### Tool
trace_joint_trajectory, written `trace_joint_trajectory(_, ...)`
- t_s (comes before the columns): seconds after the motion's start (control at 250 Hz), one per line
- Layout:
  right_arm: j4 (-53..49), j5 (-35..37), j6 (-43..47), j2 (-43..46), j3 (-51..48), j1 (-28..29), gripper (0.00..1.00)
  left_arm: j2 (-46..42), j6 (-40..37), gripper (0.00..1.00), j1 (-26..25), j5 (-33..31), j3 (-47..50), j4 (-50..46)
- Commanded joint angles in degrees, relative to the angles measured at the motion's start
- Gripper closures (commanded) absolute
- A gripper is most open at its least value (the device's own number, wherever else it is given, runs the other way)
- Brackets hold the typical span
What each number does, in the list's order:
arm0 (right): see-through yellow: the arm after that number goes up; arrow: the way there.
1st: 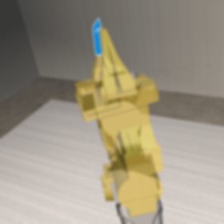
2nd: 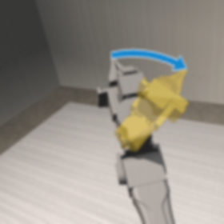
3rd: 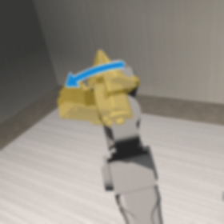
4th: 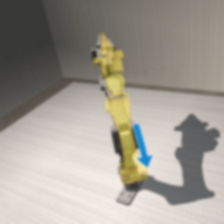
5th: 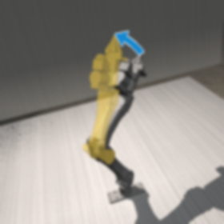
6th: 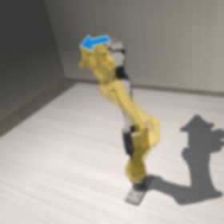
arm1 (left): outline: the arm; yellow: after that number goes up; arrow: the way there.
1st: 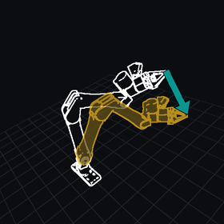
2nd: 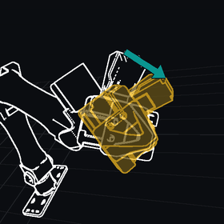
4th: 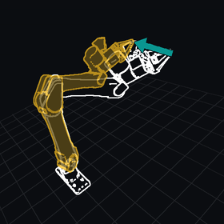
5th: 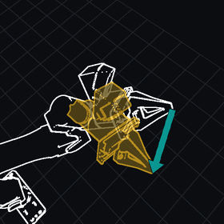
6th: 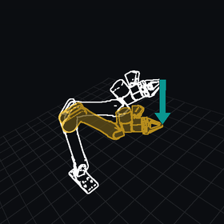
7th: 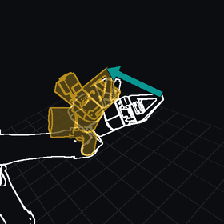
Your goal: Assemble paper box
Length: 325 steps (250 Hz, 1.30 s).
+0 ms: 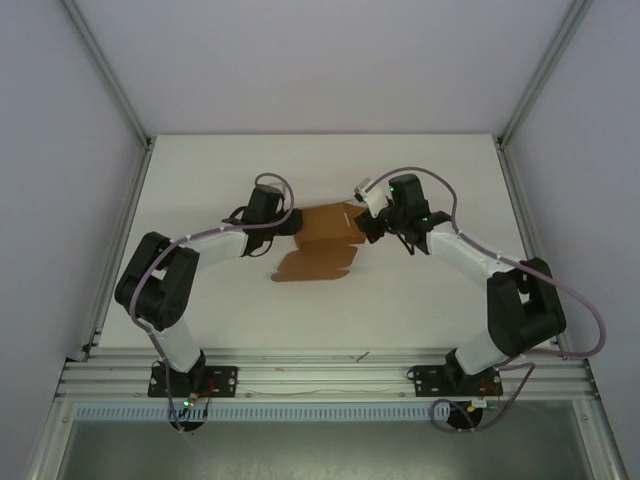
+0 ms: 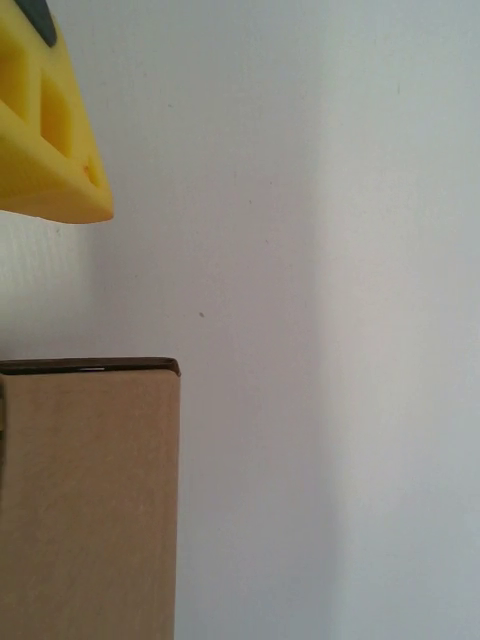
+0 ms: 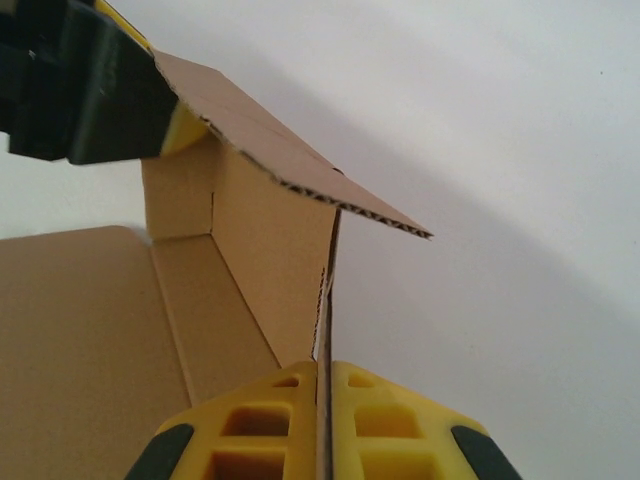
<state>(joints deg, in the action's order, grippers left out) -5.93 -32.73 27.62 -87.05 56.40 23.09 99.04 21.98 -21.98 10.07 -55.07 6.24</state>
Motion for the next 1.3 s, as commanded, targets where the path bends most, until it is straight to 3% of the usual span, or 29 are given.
trace_joint_trajectory(0.0, -4.4, 2.0, 0.1, 0.9, -1.4, 0.1, 1.00, -0.2, -0.2, 0.45, 0.4, 1.2, 0.8, 1.7)
trace_joint_trajectory(0.46, 1.8, 4.5, -3.6, 3.2, -4.4, 0.6, 1.00, 1.7, 5.7, 0.61, -2.0, 3.0, 0.7, 2.7)
trace_joint_trajectory(0.6, 4.3, 5.1, -4.9, 4.5, -5.4, 0.8, 1.00, 3.0, 6.7, 0.77, -2.5, 4.2, -0.3, 3.5)
trace_joint_trajectory(0.704, 6.1, 5.5, -6.2, 5.6, -6.1, 0.9, 1.00, 4.0, 6.7, 0.84, -3.2, 3.9, -1.6, 2.7)
trace_joint_trajectory(0.819, 6.9, 5.7, -7.3, 6.6, -6.7, 1.1, 1.00, 5.3, 6.1, 0.85, -4.1, 3.9, -3.4, 1.6)
trace_joint_trajectory(0.931, 7.6, 6.7, -7.3, 7.4, -7.7, 1.1, 1.00, 5.2, 6.0, 1.00, -4.3, 3.1, -3.4, 1.2)
trace_joint_trajectory(0.987, 7.6, 7.0, -7.3, 7.7, -8.0, 1.1, 1.00, 4.8, 6.0, 1.00, -4.4, 2.2, -2.9, 1.6)
trace_joint_trajectory(1.067, 7.6, 8.3, -8.0, 8.6, -8.6, 1.1, 0.85, 3.7, 5.6, 1.00, -4.5, -1.1, -2.9, 0.8)
trace_joint_trajectory(1.223, 9.5, 17.0, -11.2, 12.7, -10.9, 0.9, 0.29, 1.3, 3.1, 1.00, -4.7, -7.9, -2.4, 0.7)
trace_joint_trajectory(1.295, 9.6, 20.0, -13.1, 15.2, -11.1, 0.4, 0.15, 0.4, 1.6, 1.00, -4.9, -11.5, -2.7, -0.5)
